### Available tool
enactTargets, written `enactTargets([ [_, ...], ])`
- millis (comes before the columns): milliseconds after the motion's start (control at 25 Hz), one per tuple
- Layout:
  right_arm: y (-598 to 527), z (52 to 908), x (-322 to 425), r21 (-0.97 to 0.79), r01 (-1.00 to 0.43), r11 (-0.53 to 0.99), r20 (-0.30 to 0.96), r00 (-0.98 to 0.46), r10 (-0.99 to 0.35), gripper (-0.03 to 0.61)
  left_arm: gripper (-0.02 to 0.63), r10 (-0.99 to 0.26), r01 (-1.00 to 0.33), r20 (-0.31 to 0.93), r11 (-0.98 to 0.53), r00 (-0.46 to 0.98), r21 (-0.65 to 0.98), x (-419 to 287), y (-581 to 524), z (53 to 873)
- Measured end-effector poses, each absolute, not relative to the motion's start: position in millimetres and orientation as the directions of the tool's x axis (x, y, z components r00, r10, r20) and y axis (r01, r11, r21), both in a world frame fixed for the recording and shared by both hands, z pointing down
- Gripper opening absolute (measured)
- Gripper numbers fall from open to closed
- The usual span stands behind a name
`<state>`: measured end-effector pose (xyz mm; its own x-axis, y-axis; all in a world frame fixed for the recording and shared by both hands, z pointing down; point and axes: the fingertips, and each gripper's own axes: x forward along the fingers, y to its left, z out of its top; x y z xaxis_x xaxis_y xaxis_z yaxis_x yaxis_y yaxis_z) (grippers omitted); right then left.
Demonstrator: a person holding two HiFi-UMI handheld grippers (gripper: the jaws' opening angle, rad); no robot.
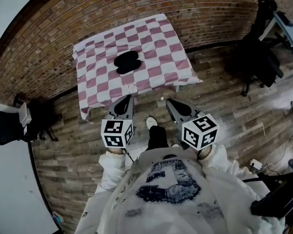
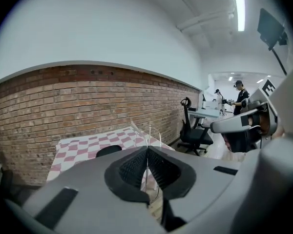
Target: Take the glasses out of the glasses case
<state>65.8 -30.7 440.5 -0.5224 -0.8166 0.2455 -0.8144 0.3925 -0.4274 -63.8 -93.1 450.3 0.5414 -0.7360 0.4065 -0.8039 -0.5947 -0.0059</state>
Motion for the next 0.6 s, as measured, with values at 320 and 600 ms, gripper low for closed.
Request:
enactTargets([
  [320, 12, 436, 54, -0.404, -0.802, 0.439, 0.234, -0.555, -0.798, 0.014, 0.017, -0.790, -0.847, 0.358, -0.531, 0.498, 0.005, -76, -35, 436],
  [600, 36, 429, 50, -0.370, -0.797, 0.477, 0.220, -0.574, -0.789, 0.014, 0.017, -0.833, -0.884, 0.324, -0.467, 0.448, 0.021, -81, 6, 420],
])
